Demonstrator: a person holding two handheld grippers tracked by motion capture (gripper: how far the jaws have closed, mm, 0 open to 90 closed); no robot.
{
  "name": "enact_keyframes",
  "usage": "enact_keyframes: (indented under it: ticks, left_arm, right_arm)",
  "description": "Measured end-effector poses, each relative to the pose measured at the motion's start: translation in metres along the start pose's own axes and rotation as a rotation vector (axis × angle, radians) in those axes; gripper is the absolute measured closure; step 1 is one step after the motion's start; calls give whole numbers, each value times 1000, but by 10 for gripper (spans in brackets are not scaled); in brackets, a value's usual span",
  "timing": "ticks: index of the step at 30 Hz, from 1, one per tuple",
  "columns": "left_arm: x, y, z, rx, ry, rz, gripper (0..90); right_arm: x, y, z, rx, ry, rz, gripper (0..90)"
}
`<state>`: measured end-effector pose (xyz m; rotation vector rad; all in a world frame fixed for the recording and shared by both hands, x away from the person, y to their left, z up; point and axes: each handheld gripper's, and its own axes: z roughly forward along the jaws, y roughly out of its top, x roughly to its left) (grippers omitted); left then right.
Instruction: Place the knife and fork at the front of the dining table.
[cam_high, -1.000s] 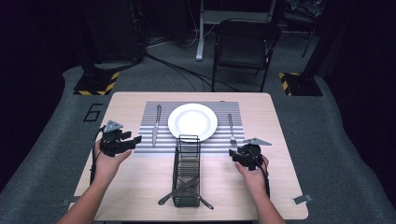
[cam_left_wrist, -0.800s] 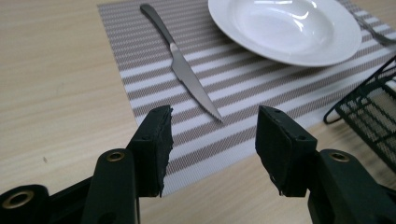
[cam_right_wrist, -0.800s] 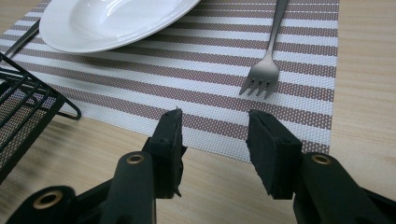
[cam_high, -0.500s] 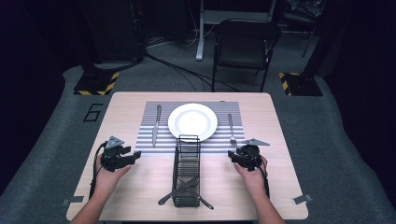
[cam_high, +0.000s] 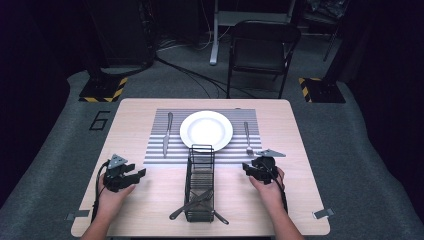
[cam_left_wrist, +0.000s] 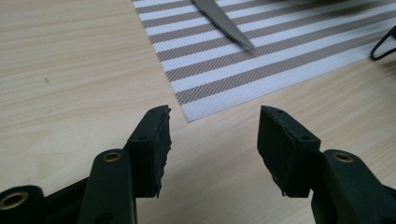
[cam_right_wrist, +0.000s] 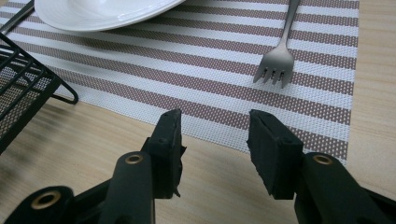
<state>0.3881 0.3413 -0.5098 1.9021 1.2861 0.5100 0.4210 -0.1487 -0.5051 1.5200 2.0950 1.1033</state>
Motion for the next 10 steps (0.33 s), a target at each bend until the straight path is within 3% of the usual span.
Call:
enact_keyframes:
  ticks: [4,5,10]
  left_arm:
    - [9,-3,-1,-14,8,-41,424]
    - [13,-4,-1,-23,26,-59,422]
    - [23,-8,1,-15,64,-83,415]
  right_arm:
    - [0,0,1,4,3,-4,545]
    - [0,-1,1,5,-1,-8,541]
    - [-4,-3,1,11,-11,-8,514]
